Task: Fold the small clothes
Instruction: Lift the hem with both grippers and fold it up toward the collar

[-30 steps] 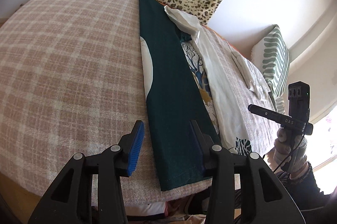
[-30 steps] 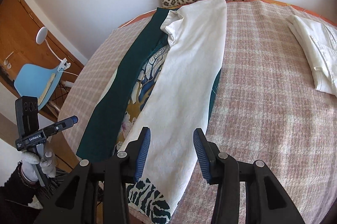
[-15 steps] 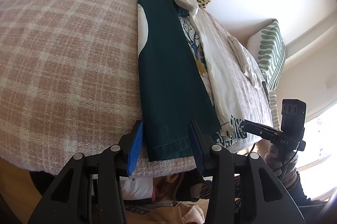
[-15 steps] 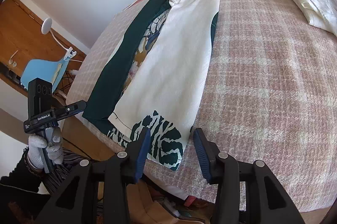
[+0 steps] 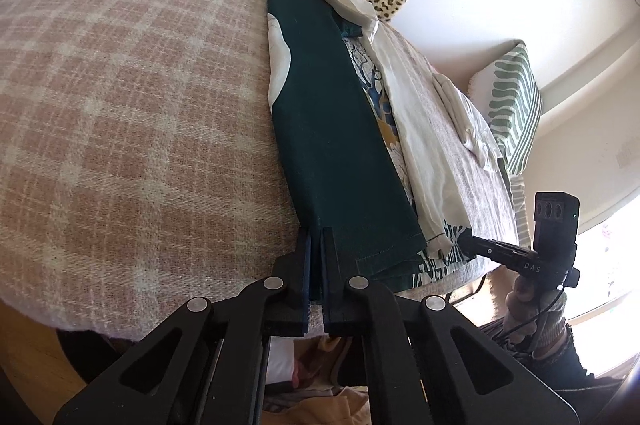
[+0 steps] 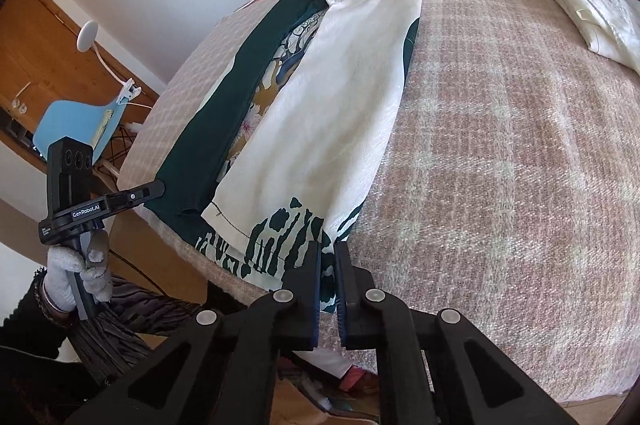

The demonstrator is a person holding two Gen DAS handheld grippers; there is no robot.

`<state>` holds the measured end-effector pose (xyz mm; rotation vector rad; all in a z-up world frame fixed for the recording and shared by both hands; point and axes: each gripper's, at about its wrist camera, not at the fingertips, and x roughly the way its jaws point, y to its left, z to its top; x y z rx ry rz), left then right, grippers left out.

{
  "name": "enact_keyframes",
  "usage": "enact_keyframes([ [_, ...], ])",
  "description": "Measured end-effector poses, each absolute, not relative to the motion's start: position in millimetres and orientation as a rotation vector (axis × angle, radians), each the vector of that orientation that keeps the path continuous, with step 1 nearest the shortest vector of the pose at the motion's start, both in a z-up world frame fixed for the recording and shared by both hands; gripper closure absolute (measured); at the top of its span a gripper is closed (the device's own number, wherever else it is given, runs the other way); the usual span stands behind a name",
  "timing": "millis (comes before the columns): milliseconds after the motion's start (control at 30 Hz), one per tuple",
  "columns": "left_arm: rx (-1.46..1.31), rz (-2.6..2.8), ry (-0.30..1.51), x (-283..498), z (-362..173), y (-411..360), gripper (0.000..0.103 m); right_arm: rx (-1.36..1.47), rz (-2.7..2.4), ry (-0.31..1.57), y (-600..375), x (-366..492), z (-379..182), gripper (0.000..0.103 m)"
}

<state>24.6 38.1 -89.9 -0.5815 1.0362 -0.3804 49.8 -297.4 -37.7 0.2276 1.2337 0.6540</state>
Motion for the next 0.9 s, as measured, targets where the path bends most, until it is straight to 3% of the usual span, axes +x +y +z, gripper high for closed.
enact_keyframes([
  [467, -0.673, -0.454, 0.970, 40.3, -62.1, 36.8, 0.101, 0.619, 0.708, 1.216, -326.5, 71.0, -36.2, 0.102],
  [900, -0.625, -0.384, 0.908, 91.8, -38.2, 50.5, 0.101, 0.607, 0.703, 1.165, -317.7, 123.1, -2.3, 0.102],
])
